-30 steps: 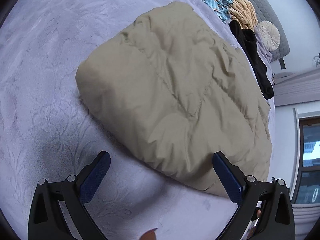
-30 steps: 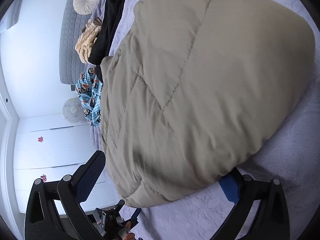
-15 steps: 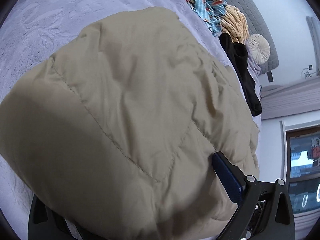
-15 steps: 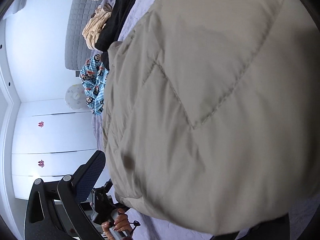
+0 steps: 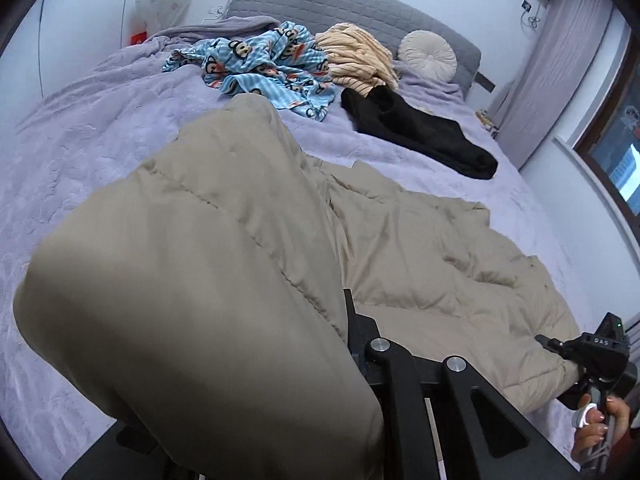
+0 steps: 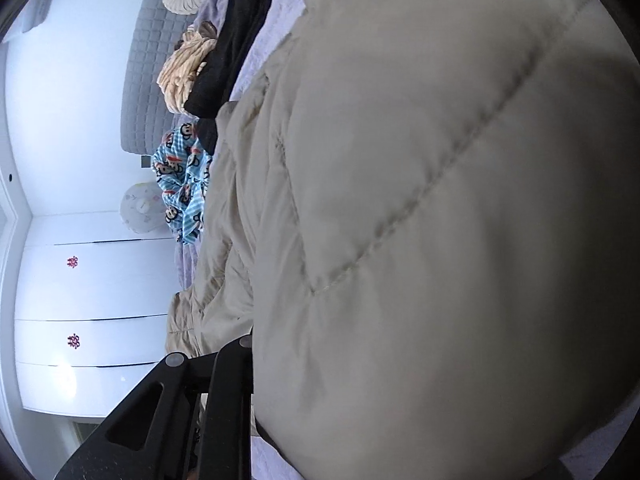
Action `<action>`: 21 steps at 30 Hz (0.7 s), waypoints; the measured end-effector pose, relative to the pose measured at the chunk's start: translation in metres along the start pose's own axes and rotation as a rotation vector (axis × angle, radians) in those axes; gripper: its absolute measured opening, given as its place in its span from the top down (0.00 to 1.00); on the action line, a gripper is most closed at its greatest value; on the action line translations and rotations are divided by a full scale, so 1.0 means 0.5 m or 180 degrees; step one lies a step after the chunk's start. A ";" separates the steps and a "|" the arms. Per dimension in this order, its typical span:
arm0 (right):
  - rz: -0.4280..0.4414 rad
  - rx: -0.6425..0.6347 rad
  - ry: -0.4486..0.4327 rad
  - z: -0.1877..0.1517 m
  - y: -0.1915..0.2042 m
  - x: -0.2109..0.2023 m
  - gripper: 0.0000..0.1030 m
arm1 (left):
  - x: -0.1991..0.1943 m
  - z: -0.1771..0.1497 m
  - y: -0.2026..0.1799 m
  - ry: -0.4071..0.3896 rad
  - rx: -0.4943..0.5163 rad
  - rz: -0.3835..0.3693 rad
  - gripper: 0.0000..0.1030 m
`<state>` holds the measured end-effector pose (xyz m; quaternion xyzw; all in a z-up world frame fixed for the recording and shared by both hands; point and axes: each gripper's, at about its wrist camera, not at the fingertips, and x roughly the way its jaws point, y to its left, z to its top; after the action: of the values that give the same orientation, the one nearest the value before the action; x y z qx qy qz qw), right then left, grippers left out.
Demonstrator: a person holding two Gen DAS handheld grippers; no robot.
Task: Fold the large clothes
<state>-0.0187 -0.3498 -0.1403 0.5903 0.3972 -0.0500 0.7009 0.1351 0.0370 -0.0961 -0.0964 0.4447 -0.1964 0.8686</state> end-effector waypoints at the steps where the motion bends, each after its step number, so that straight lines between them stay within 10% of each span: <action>1: 0.0000 -0.0026 -0.0018 -0.007 0.005 -0.010 0.78 | -0.009 0.004 0.004 -0.0003 0.0005 -0.0055 0.84; 7: -0.0118 -0.0174 -0.0021 -0.082 0.018 -0.053 0.78 | -0.065 -0.023 0.009 0.0048 0.0199 -0.0191 0.84; 21: -0.0360 0.0112 0.0426 -0.231 -0.143 -0.143 0.73 | -0.195 -0.331 0.095 0.0940 -0.0278 0.0081 0.77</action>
<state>-0.1635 -0.2995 -0.1510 0.5811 0.4749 -0.0569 0.6584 -0.0383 0.1226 -0.1374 -0.0985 0.5769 -0.1779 0.7911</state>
